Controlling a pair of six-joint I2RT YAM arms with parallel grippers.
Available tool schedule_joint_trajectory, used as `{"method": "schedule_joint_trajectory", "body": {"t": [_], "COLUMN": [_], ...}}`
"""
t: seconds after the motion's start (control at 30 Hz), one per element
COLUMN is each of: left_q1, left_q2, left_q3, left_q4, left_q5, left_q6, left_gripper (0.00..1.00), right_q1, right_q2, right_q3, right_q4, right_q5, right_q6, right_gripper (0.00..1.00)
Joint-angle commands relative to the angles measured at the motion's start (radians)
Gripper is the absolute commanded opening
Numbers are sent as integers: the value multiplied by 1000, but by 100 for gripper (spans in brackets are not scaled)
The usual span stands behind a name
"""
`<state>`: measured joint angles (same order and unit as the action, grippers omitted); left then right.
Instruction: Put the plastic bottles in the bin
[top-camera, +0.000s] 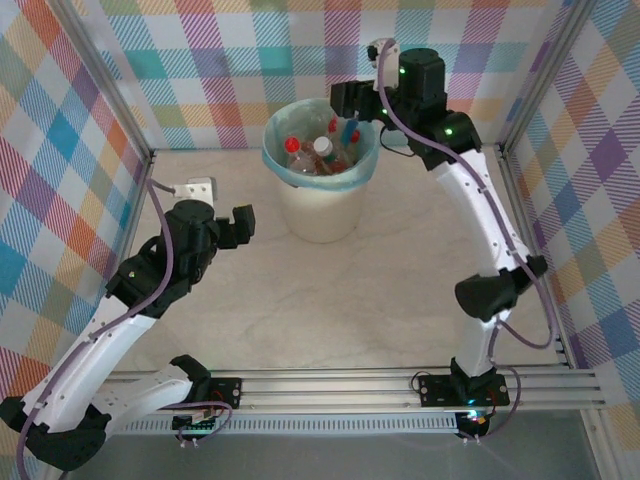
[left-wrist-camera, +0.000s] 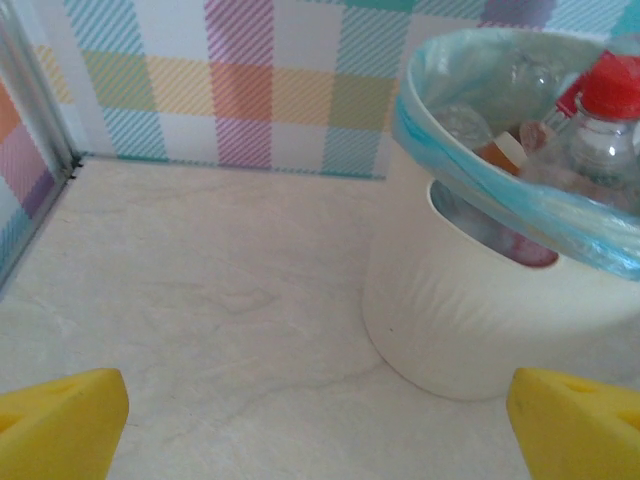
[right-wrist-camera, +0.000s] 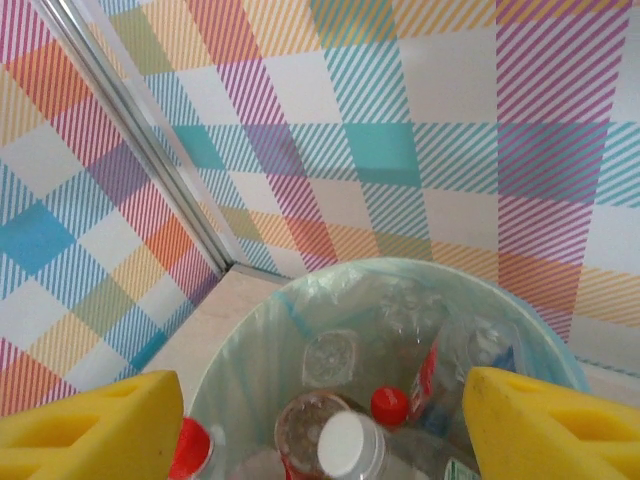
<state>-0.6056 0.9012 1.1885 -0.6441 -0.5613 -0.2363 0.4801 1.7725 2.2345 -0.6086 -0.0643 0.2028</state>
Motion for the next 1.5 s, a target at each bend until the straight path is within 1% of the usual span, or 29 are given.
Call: {"method": "schedule_joint_trajectory", "body": {"t": [0.0,0.13,0.27,0.33,0.43,0.53,0.6,0.7,0.8,0.93,1.07,1.13,1.2,1.23,1.33,1.47], "left_q1": [12,17,25,31,45,70,99,132,141,146,167,187,205,213,253,309], "left_q2": [-29,-65,-97,-109,-122,-128,-131,-118,-65,24,132,181,229,243,279,333], "left_q3": [-35,-83,-156,-198,-270,-344,-402,-501,-578,-662,-722,-697,-677,-675,-677,-687], "left_q4": [48,77,119,139,173,201,234,333,443,607,787,783,825,844,931,1000], "left_q5": [-102,-170,-252,-296,-355,-409,-418,-390,-374,-385,-356,-341,-323,-307,-210,-53], "left_q6": [18,18,19,10,-11,-51,-72,-74,-80,-91,-81,-74,-33,-14,59,161], "left_gripper": [97,97,98,100,100,100,100,100,100,100,100,100,100,100,100,100], "right_q1": [6,6,6,6,4,2,-5,-21,-64,-146,-229,-263,-286,-293,-311,-352], "right_q2": [-103,-241,-375,-442,-555,-666,-734,-788,-806,-833,-803,-775,-739,-721,-659,-554], "right_q3": [-113,-281,-428,-508,-654,-812,-918,-1038,-1159,-1371,-1529,-1590,-1646,-1662,-1722,-1765], "right_q4": [55,95,107,120,151,194,220,243,293,466,597,671,766,803,969,1165], "right_q5": [6,51,123,165,265,395,479,586,650,656,636,590,546,532,465,371], "right_q6": [5,-14,-32,-38,-42,-58,-81,-161,-204,-203,-137,-115,-116,-121,-171,-188], "right_gripper": [75,76,77,78,78,81,83,85,87,88,89,89,90,90,91,92]}}
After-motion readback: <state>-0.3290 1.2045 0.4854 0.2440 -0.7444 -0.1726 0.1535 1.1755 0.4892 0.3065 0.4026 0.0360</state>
